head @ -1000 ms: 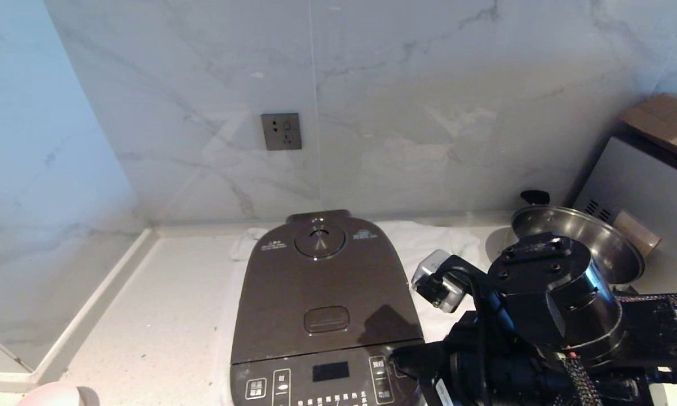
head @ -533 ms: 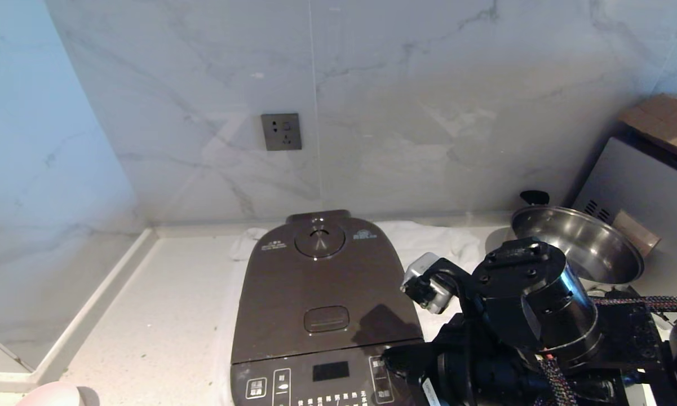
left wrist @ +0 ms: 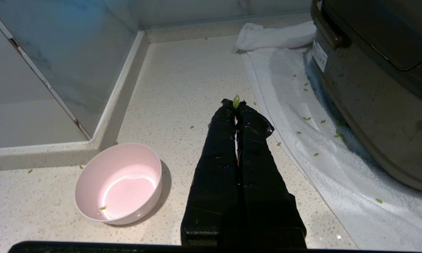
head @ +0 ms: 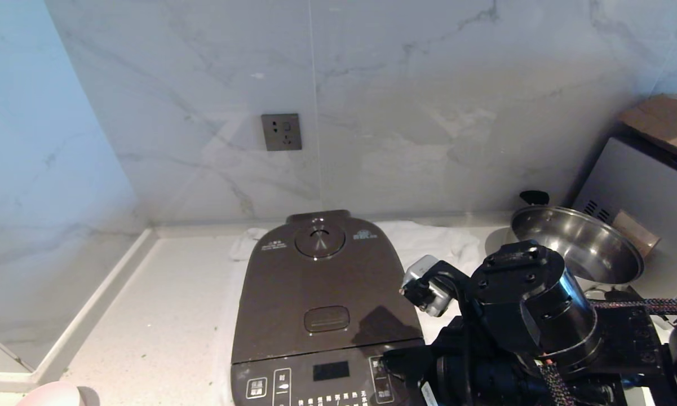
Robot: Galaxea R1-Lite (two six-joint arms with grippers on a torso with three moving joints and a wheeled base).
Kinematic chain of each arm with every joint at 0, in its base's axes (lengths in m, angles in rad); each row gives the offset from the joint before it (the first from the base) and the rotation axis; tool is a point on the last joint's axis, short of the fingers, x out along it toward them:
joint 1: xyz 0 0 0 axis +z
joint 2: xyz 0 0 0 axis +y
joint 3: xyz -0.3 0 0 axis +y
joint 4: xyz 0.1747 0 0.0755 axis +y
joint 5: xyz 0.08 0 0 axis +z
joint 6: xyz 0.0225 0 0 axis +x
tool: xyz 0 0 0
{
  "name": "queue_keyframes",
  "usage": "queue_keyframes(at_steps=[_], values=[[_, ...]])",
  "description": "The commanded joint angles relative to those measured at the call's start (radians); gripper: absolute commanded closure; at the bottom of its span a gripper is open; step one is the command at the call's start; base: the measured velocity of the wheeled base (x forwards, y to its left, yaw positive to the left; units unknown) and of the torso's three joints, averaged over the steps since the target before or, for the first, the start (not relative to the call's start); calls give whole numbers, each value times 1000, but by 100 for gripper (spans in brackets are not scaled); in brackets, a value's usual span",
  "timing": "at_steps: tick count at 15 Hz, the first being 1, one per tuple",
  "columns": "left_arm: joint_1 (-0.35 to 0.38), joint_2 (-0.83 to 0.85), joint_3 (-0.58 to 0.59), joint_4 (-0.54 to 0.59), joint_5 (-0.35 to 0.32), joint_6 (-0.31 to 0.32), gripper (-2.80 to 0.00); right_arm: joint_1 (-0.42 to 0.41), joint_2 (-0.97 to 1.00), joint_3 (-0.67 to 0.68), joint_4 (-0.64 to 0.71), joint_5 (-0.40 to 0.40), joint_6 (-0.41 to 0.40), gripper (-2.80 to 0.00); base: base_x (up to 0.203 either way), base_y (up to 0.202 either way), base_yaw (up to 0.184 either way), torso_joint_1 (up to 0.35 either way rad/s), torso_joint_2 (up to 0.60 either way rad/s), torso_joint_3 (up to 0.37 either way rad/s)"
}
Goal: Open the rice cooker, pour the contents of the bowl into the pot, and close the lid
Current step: Press the start button
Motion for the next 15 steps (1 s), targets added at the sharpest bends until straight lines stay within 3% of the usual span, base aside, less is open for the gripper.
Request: queue_keyframes(at_steps=[1, 15], values=[[0, -1, 0, 1, 0, 1, 0, 3, -1, -1, 2, -3, 1, 0, 0, 0, 0, 0, 0, 0], [-1, -1, 0, 1, -2, 1, 0, 9, -34, 6, 53, -46, 3, 0, 0, 0, 0, 0, 0, 0]])
